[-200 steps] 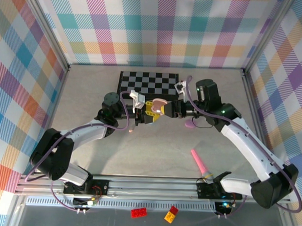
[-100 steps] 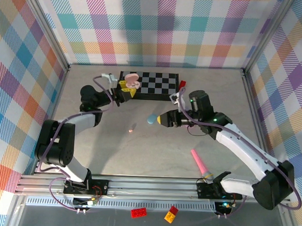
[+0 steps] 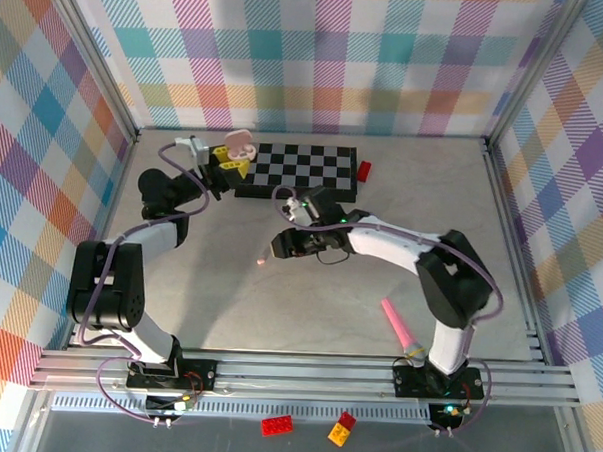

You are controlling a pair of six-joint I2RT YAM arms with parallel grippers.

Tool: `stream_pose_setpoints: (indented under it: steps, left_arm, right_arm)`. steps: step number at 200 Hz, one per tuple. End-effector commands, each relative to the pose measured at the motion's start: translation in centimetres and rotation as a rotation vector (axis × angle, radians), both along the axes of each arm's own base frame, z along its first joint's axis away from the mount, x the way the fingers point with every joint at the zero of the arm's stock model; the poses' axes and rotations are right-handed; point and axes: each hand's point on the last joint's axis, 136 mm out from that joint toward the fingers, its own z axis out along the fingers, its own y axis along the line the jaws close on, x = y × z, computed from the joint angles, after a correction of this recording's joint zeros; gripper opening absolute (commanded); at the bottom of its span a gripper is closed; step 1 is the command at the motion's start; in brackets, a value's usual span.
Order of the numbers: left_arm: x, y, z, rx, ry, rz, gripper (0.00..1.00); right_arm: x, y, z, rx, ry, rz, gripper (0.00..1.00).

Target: Insert the wireless bluetooth earbuds into the charging case

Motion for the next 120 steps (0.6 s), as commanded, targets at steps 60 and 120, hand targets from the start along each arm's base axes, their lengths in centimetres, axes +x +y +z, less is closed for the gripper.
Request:
stream_pose_setpoints:
  steps: [60,120]
  left_arm:
    - [-1.9,1.3,3.4,-0.008,-0.108,0.024,0.35]
    - [-2.5,1.3,4.2,-0.009,-0.129,0.024,0.35]
  right_arm:
    - [2.0,4.3,-5.4,-0.101,0.103,-0.024,0.32]
    - [1.7,5.0,-6.9,-0.104,0.158,-0.011,0.26]
